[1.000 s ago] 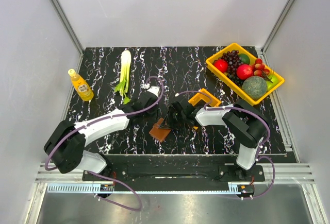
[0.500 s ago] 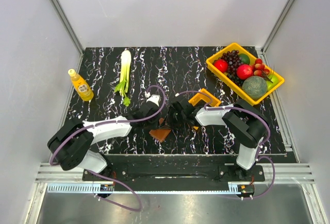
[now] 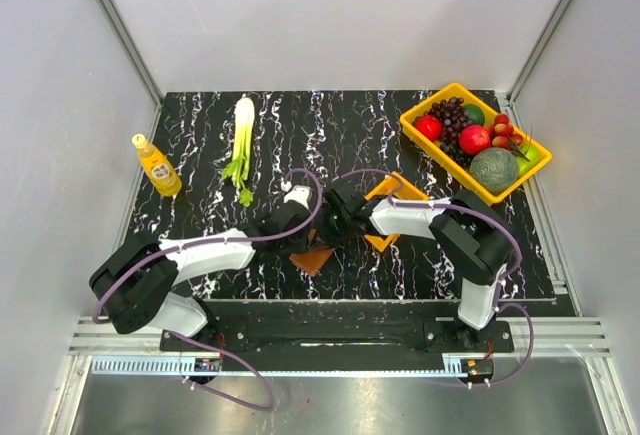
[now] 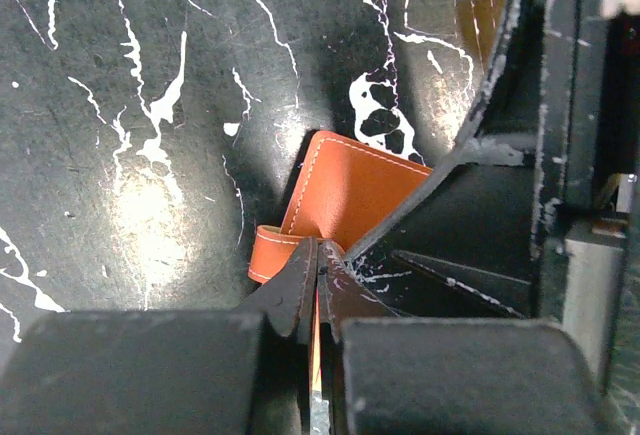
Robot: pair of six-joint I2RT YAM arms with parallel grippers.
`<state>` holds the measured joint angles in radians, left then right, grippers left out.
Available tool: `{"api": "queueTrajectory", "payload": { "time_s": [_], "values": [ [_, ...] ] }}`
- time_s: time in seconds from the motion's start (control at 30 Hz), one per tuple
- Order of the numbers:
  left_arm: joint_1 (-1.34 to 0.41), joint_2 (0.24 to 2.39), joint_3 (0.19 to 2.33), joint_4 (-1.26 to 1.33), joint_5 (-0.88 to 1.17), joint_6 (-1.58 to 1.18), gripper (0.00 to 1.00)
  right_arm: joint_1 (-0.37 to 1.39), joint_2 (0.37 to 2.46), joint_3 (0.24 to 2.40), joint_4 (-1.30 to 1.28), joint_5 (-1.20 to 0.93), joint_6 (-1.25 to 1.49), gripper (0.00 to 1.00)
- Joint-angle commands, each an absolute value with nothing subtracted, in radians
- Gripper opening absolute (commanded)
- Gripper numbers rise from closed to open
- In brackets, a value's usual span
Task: Put the credit cards into the card holder
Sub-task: Close the card holder at the center of the board.
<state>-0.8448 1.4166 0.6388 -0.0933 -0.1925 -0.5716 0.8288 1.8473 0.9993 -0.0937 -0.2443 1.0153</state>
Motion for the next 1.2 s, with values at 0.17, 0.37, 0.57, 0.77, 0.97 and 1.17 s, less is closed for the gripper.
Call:
{"api": "queueTrajectory", "payload": {
  "time_s": [0.17, 0.37, 0.57, 0.77, 0.97, 1.17],
  "values": [
    [-0.908, 1.423, 0.560, -0.121, -0.092, -0.600, 0.00, 0.808, 2.022, 1.083, -0.594, 0.152, 0.819, 0.00],
    [-0.927, 1.456, 0.546, -0.097, -0.081, -0.594, 0.00, 0.816, 2.091, 1.066, -0.594, 0.132, 0.812, 0.00],
    [-0.965, 1.494, 0.525, -0.074, -0.084, -0.617, 0.00, 0.828, 2.129, 1.101, -0.632, 0.144, 0.784, 0.00],
    [-1.028, 1.557, 0.480, -0.026, -0.092, -0.710, 0.00, 0.841, 2.155, 1.126, -0.699, 0.175, 0.770, 0.00],
    [-1.065, 1.575, 0.465, -0.005, -0.104, -0.752, 0.00, 0.853, 2.198, 1.170, -0.761, 0.199, 0.709, 0.00],
    [-1.071, 1.585, 0.427, 0.052, -0.092, -0.785, 0.00, 0.890, 2.246, 1.229, -0.770, 0.155, 0.701, 0.00]
  ]
}}
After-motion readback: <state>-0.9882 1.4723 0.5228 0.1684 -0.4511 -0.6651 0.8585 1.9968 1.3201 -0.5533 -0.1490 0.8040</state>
